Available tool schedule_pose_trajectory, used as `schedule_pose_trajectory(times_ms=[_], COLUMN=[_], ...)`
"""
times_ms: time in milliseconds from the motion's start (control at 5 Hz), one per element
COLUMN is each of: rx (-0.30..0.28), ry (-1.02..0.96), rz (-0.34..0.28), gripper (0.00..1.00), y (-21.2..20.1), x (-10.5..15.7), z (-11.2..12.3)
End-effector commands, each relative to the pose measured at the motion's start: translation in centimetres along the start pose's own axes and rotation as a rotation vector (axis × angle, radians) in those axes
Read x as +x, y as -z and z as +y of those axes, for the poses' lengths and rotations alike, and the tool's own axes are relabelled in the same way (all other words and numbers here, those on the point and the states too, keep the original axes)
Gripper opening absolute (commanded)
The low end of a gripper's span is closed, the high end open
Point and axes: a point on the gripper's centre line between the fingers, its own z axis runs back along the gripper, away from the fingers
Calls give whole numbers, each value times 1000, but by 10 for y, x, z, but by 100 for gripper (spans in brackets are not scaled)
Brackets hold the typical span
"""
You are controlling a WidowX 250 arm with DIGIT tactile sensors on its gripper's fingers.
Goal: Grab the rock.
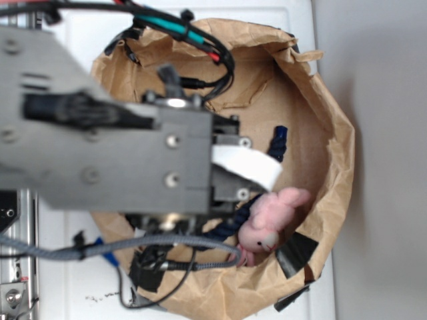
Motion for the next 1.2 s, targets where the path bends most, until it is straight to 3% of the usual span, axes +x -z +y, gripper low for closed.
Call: schedule_pose_trajectory(times_ms=[0, 400, 600, 1000], rx=[2, 2, 21, -30], ry=[-8, -8, -16, -13], rz=[-29, -29, -76, -81], gripper=[100, 100, 100, 100], y=[-7, -7, 1, 12], x=[2, 2, 13, 27], z=[3, 3, 7, 21])
